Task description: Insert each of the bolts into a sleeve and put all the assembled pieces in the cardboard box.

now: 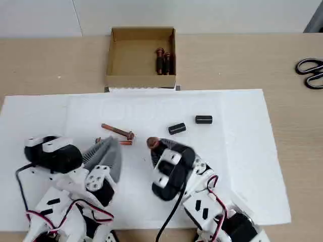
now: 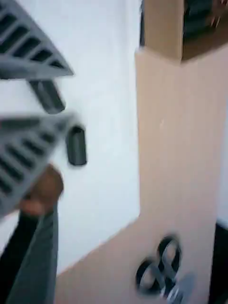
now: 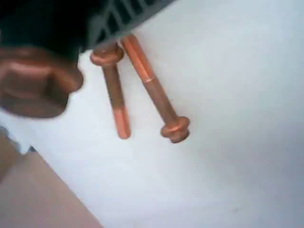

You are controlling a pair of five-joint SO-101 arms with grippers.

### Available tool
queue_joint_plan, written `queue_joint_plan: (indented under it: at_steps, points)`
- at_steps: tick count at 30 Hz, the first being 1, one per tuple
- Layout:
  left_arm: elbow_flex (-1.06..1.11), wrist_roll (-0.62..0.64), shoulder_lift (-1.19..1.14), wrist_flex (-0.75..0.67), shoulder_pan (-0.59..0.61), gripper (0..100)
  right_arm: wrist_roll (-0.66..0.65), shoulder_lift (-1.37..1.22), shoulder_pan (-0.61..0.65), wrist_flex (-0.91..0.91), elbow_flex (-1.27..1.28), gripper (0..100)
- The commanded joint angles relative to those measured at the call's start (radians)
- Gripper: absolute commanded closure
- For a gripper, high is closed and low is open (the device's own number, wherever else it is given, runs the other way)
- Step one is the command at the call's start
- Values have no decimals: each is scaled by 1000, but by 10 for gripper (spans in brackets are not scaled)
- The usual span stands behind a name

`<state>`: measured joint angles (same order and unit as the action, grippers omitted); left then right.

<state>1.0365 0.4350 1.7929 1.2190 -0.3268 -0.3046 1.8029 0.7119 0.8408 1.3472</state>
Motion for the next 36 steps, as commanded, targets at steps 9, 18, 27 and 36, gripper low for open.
queue_joint_plan:
  at_steps: [9, 18, 27, 36]
  points:
    - [272, -207, -2, -58, 218, 994, 242, -4, -219, -33, -12, 995]
    - [558, -381, -2, -249, 338, 994, 273, -200, -300, -53, -152, 995]
    - [641, -379, -2, -348, 344, 994, 272, -805, -343, -197, -529, 995]
    - [639, -381, -2, -348, 336, 994, 267, -1386, -348, -372, -939, 995]
